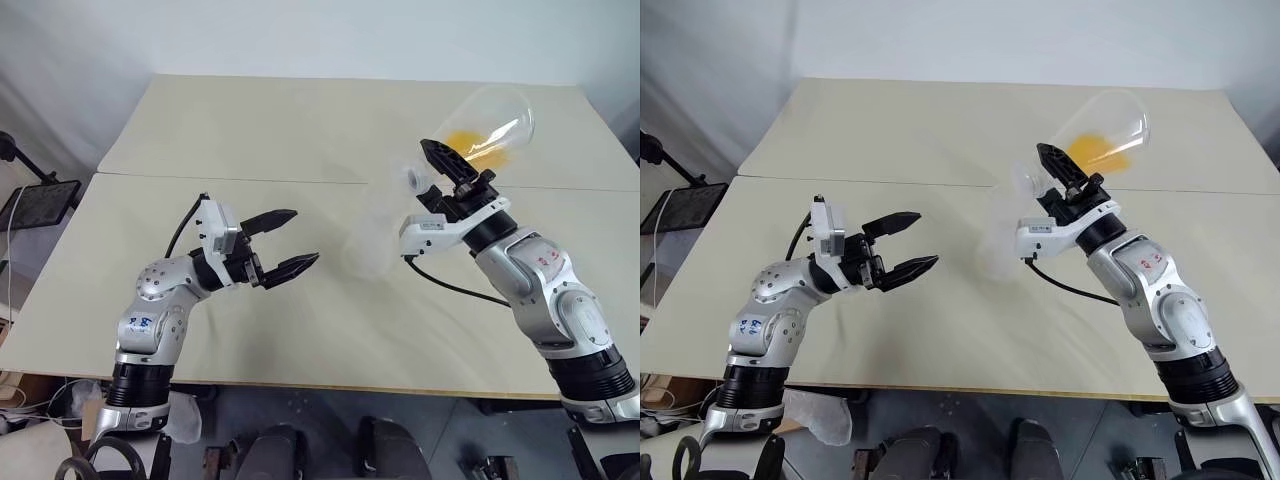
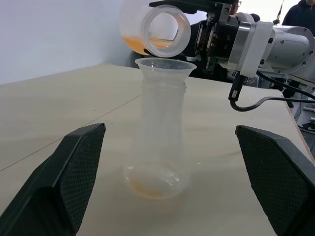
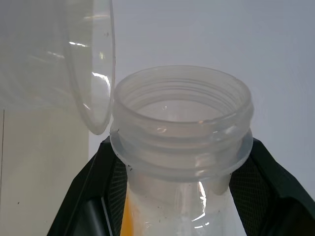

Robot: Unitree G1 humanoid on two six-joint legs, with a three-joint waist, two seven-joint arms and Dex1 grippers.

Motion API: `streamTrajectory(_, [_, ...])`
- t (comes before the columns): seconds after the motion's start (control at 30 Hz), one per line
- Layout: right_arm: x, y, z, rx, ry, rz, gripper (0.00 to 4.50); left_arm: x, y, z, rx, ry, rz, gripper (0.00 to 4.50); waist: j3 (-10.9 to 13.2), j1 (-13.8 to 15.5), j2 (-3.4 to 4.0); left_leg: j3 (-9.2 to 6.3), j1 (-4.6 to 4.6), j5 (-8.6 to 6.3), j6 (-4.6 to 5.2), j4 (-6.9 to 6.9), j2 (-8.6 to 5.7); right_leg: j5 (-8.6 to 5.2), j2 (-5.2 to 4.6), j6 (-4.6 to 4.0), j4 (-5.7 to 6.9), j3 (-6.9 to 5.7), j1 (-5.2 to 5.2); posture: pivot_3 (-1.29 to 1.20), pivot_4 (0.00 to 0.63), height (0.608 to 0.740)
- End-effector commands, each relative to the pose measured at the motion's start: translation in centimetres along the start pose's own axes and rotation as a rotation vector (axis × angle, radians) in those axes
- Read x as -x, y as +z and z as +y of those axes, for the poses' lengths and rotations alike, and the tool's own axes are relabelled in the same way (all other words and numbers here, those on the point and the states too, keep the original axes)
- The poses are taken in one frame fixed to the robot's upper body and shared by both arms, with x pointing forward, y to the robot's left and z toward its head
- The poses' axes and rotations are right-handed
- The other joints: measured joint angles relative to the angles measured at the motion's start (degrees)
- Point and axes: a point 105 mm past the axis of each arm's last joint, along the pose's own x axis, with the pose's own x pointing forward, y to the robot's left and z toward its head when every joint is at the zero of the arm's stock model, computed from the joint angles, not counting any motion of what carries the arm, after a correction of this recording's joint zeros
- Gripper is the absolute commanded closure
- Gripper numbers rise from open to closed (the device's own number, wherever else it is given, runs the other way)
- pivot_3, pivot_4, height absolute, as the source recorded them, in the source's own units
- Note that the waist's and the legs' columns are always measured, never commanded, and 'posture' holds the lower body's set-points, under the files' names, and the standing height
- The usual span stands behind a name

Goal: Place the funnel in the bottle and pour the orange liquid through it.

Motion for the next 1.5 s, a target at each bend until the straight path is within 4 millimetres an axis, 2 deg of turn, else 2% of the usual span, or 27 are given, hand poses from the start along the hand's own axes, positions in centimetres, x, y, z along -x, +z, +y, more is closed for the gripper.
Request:
streamTrajectory(0.03, [0.09, -0.24, -1.82, 0.065, -0.065, -0.006, 2.07, -0.35, 1.19, -0.19, -0.039, -0.018, -0.038, 0.00, 0.0, 0.0, 0.00, 0.00, 0.00, 0.00, 0.00, 0.00, 0.00, 0.00, 0.00, 0.00, 0.00, 0.00, 0.00, 0.00, 0.150, 0.740])
streamTrajectory(0.57, [0.32, -0.32, -1.39, 0.132, -0.041, -0.019, 2.07, -0.45, 1.13, -0.22, -0.036, -0.017, -0.041, 0.00, 0.0, 0.0, 0.00, 0.00, 0.00, 0.00, -0.01, -0.01, 0.00, 0.00, 0.00, 0.00, -0.01, 0.01, 0.01, 0.00, 0.150, 0.740])
streamTrajectory(1.5, [0.01, -0.28, -2.07, 0.202, -0.072, -0.031, 2.07, -0.79, 1.09, -0.16, -0.037, -0.015, -0.048, 0.00, 0.0, 0.0, 0.00, 0.00, 0.00, 0.01, -0.02, -0.01, 0.01, 0.00, 0.01, 0.00, -0.03, 0.01, 0.01, 0.00, 0.150, 0.740])
